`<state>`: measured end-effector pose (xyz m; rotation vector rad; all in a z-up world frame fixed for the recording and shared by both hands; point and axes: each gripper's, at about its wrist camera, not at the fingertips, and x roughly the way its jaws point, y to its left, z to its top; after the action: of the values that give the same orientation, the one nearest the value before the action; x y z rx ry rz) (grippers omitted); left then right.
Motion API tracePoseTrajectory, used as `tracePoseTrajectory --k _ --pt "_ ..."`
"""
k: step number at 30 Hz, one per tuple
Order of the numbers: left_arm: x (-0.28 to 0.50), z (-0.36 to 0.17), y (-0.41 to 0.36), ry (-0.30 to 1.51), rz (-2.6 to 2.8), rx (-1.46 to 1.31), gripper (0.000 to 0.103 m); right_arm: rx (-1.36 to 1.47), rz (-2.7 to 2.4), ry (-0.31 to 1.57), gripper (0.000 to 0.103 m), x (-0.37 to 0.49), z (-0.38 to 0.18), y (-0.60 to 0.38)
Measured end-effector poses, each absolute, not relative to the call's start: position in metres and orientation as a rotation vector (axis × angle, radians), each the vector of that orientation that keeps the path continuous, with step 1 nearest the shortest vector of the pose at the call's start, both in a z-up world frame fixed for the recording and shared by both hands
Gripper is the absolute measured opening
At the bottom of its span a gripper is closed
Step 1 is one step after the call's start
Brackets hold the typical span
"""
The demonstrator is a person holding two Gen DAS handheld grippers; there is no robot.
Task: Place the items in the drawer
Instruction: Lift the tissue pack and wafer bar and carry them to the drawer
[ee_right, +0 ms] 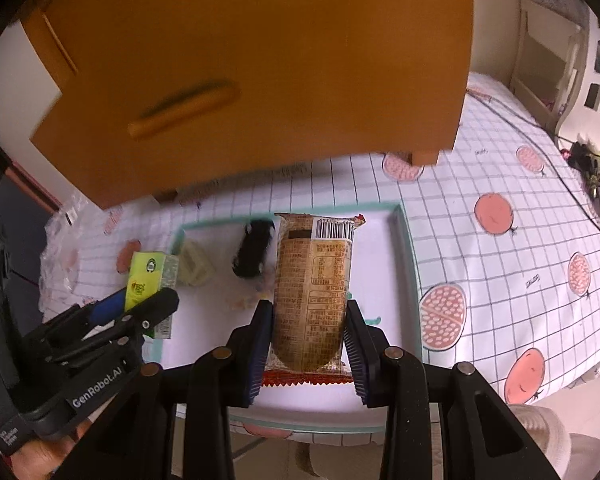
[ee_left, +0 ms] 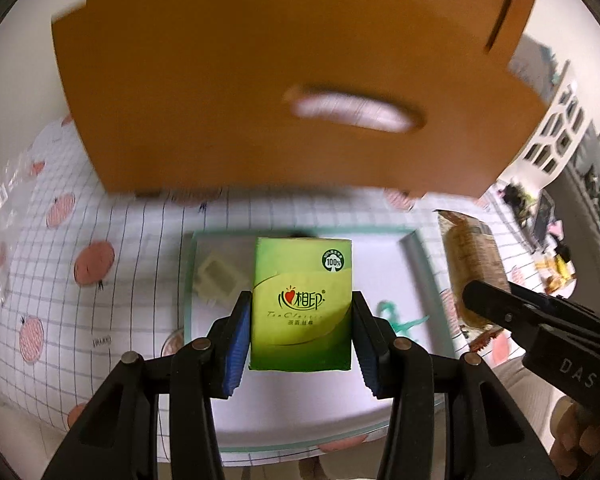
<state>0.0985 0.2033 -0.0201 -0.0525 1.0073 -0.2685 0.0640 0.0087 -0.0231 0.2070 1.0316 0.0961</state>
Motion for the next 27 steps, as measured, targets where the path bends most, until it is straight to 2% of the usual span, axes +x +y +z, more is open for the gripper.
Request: tracePoseTrajectory --k 11,18,27 --pt "0.096 0.082 0.207 0.772 -0.351 -0.109 0.048 0.181 0.125 0.82 0.037 0.056 0.07 0.011" --pt "0.123 0.144 0.213 0.649 -0.353 -0.106 0.048 0.149 0.159 0.724 0.037 0.067 0.124 0.024" --pt "0.159 0.174 0.227 0.58 -0.308 -0.088 0.048 0.096 0.164 0.685 0.037 0.114 0.174 0.026"
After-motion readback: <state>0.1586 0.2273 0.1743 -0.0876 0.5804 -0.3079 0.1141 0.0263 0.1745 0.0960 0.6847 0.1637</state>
